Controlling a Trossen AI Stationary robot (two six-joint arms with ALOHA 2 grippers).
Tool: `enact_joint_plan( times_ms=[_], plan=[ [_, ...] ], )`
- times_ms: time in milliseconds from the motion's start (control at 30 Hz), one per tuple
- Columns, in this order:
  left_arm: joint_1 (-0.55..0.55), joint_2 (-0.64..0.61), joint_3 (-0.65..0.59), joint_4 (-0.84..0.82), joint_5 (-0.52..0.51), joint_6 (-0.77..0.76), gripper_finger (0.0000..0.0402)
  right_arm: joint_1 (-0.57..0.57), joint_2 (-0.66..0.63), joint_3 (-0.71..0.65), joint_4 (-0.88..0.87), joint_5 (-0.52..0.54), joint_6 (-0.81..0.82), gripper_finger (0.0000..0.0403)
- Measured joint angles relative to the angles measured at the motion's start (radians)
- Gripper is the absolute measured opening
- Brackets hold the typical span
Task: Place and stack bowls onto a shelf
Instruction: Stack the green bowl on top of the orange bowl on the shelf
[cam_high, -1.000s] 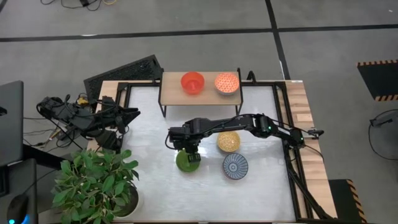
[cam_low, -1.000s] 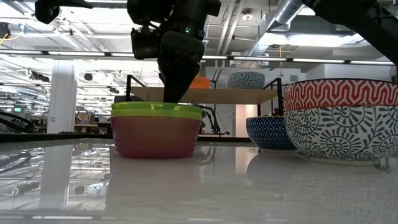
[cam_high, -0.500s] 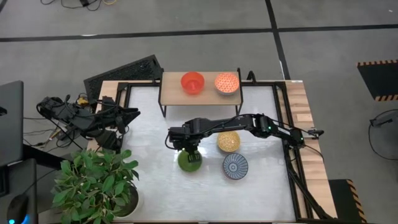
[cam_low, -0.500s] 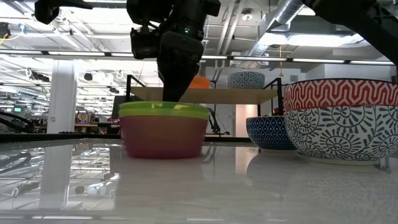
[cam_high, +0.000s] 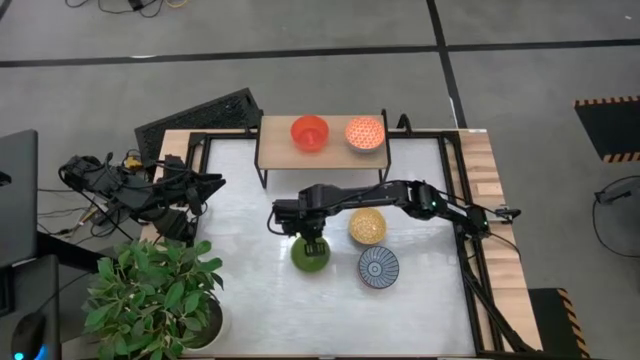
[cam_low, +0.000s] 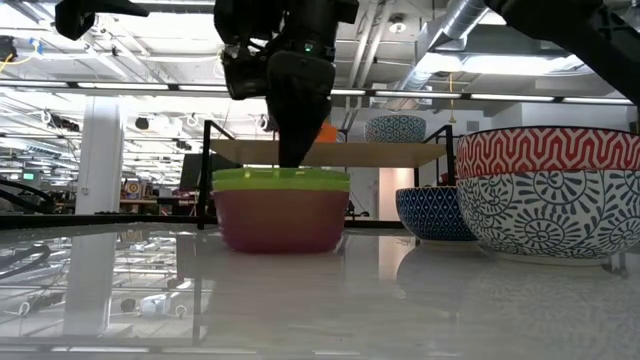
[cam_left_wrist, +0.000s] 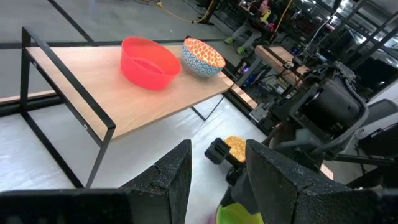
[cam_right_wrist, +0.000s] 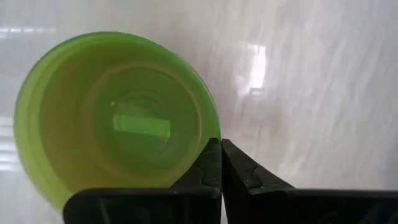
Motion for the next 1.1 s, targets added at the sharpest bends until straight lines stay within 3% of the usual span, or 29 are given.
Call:
enact_joint_plan(
  times_ms=[333, 533, 733, 1033, 1100],
  plan=[
    [0.000, 0.000, 0.000, 0.000, 0.000, 0.000, 0.0135, -0.010, -0.031, 0.056, -0.013, -0.019, 0.028, 0.0017],
    [0.000, 0.000, 0.000, 0.000, 0.001, 0.000, 0.0135, -0.039, -0.034, 0.057, 0.000, -0.210, 0.063, 0.0017],
    [0.000, 0.000, 0.000, -0.004, 0.002, 0.000, 0.0135, -0.037, -0.054, 0.056, 0.028, -0.222, 0.080, 0.0017],
    [0.000, 0.000, 0.000, -0.004, 0.002, 0.016, 0.0135, -0.060, -0.068, 0.057, 0.079, -0.382, 0.081, 0.0017],
    [0.000, 0.000, 0.000, -0.004, 0.002, 0.016, 0.0135, -0.066, -0.068, 0.057, 0.087, -0.344, 0.094, 0.0017]
  ],
)
